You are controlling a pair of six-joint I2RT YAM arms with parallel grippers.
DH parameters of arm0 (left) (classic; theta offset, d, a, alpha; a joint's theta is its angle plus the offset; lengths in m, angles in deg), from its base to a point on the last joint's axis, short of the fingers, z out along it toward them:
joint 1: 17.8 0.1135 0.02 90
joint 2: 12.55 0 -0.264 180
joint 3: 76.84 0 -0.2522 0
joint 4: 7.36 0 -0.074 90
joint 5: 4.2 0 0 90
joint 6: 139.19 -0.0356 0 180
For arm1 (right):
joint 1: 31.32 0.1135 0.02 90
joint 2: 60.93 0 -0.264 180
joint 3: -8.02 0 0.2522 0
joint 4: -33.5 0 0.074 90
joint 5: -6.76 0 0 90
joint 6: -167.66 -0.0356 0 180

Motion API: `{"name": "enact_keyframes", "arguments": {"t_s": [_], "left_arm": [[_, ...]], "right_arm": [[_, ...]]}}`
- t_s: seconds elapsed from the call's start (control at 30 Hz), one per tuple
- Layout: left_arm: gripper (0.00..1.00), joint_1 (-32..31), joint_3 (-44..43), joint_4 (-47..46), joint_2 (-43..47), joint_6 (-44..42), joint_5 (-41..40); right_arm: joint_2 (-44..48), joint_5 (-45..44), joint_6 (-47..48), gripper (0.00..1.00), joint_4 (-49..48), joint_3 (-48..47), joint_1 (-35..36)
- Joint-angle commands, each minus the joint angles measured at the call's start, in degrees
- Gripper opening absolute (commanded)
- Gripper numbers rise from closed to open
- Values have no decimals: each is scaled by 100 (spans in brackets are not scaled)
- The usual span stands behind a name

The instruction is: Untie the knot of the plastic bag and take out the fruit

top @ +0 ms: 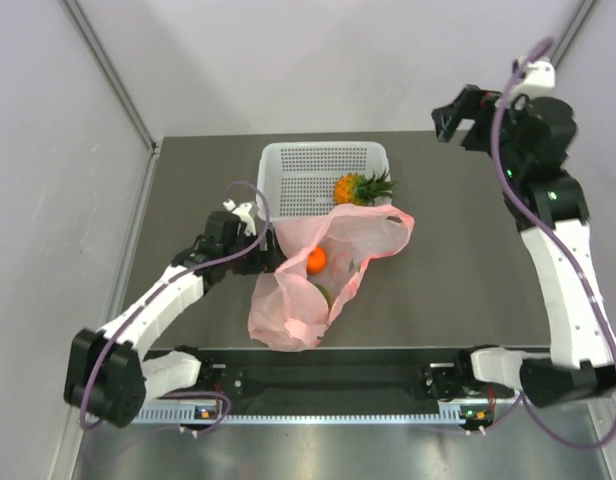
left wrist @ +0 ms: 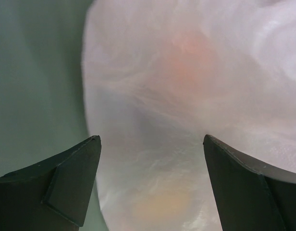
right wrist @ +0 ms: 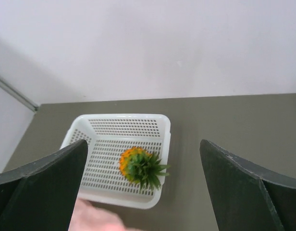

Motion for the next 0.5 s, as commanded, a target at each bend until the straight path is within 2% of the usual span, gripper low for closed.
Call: {"name": "enact_keyframes", "arguments": {"t_s": [0.0, 0.13, 0.27, 0.3, 0.37, 0.4, 0.43, 0.47], "left_arm": [[91, -14, -99, -641, -644, -279, 1034], [86, -84, -100, -799, -1260, -279, 1253], [69, -251, -187, -843, -1725, -315, 1368], [49, -278, -231, -869, -1761, -297, 1412], [27, -304, -284, -922, -1736, -253, 1482], [8, -322, -397, -913, -1709, -227, 1491], [0, -339, -460, -818, -1666, -218, 1474], [0, -366, -538, -747, -1561, -218, 1387]], "right_arm": [[624, 23, 4, 100, 332, 471, 43], [1318, 401, 56, 100, 465, 1094, 43], [1977, 823, 145, 100, 667, 1552, 52], [2083, 946, 162, 100, 693, 1632, 61], [2303, 1035, 206, 100, 834, 1869, 96], [2356, 1140, 224, 100, 869, 1939, 105], [2400, 1175, 285, 100, 948, 2053, 105], [2488, 1193, 311, 100, 1053, 2115, 114]]}}
